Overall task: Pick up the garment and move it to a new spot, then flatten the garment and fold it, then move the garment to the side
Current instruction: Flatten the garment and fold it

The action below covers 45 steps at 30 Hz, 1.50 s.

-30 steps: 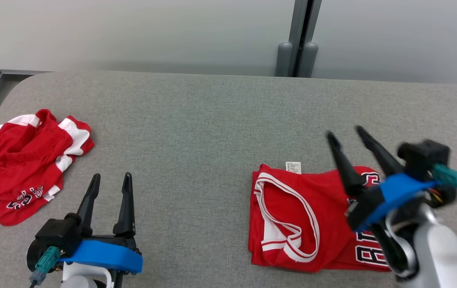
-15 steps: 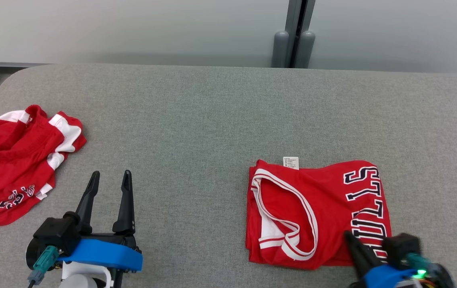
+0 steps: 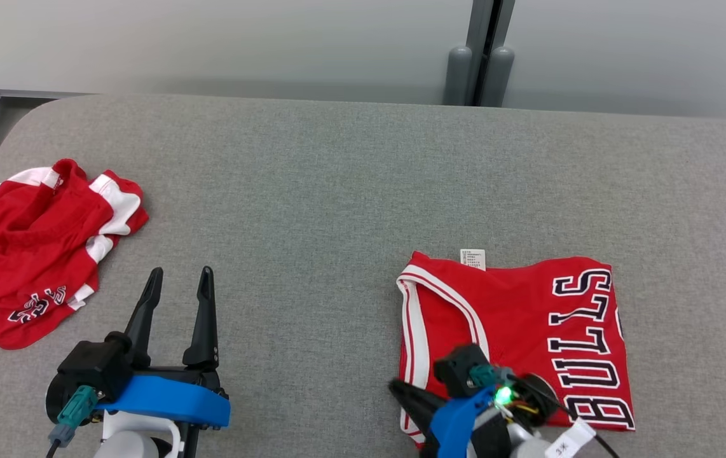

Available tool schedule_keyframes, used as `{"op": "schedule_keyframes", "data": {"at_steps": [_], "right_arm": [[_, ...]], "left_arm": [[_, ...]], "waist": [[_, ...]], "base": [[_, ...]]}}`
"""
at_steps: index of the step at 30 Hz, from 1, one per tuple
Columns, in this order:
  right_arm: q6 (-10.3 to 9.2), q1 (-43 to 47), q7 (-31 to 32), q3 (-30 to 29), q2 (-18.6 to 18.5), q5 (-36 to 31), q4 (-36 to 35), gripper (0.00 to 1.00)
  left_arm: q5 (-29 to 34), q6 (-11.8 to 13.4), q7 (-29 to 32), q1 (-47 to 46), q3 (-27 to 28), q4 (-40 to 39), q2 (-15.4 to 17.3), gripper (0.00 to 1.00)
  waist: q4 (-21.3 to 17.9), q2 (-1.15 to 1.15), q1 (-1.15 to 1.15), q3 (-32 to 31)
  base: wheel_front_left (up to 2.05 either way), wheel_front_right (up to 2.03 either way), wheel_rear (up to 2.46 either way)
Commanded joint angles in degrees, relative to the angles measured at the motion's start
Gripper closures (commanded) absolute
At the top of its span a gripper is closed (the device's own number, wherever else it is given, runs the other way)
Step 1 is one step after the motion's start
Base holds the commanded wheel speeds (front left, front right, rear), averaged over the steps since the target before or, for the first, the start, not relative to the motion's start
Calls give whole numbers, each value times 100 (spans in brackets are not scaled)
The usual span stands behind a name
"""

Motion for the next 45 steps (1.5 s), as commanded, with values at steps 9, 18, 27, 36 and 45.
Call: {"op": "schedule_keyframes", "data": {"at_steps": [9,18,27,36,45], "right_arm": [[2,-535,-1113,-178,-26,930,-361,1],[1,314,-2246,-2185,-21,66,-1619,0],[2,1039,-1950,-3548,-15,-324,-1981,0],[2,1440,-1782,-3741,-17,-468,-1846,0],[1,1628,-1801,-3570,-18,-530,-1639,0]], "left_arm": [[-39,4,-21,36,38,65,62,0],[-37,163,-22,301,132,-117,111,0],[-44,329,-23,701,221,-246,179,0],[-3,515,-24,1111,256,-301,214,0],[16,578,56,1274,163,-244,266,0]], "waist": [[-78,0,0,-165],[-405,0,0,-426],[-720,0,0,-672],[-644,0,0,-1017],[-539,0,0,-1140]], "base": [[0,0,0],[0,0,0],[0,0,0],[0,0,0],[0,0,0]]}}
